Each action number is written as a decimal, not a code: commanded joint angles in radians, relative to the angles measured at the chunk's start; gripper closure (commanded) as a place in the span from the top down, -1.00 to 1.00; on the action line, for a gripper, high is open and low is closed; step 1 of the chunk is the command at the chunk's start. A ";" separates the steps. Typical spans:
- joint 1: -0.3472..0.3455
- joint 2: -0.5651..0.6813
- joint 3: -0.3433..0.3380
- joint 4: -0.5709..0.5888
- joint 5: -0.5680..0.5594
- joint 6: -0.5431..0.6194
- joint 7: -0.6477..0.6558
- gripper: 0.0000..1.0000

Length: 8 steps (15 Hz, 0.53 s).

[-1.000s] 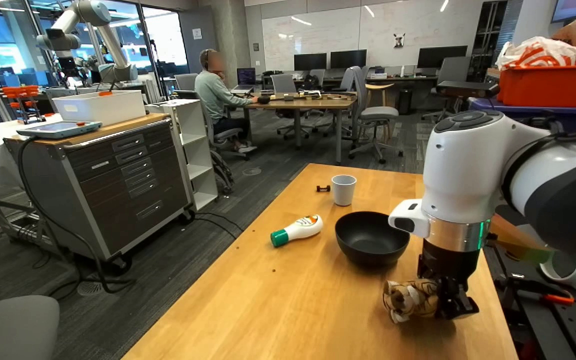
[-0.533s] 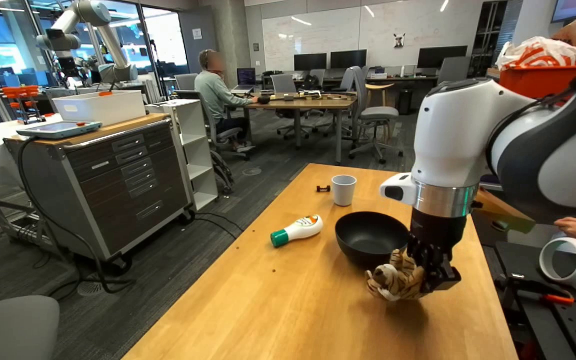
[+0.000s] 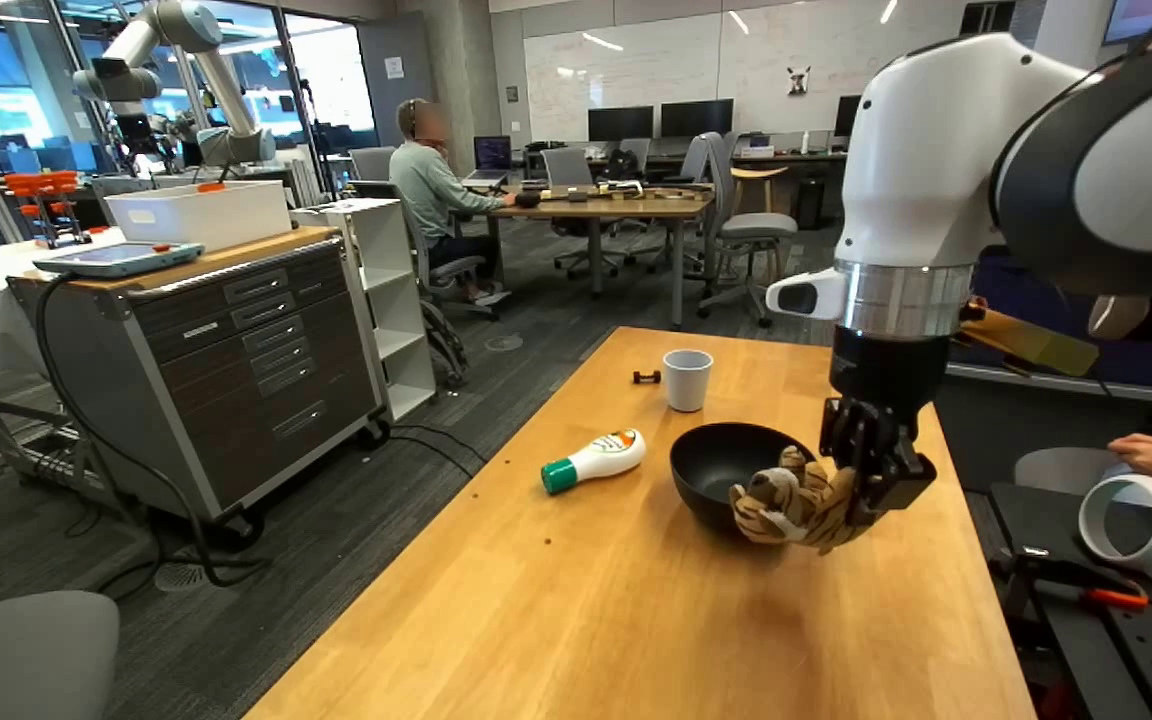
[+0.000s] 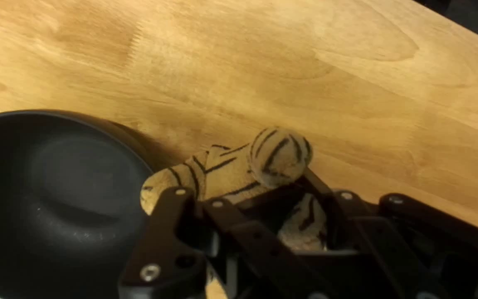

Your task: Put the tiger plush toy in the black bowl

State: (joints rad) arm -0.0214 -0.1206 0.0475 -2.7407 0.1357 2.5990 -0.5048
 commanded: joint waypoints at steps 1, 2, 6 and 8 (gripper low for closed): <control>0.039 -0.153 -0.062 -0.033 0.047 -0.085 -0.031 -0.91; 0.043 -0.159 -0.078 -0.008 0.046 -0.104 -0.023 -0.89; 0.043 -0.227 -0.131 -0.008 0.033 -0.104 0.017 -0.90; 0.037 -0.231 -0.158 -0.003 0.031 -0.087 0.032 -0.90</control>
State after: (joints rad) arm 0.0027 -0.3081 -0.0658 -2.7419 0.1494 2.5169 -0.4957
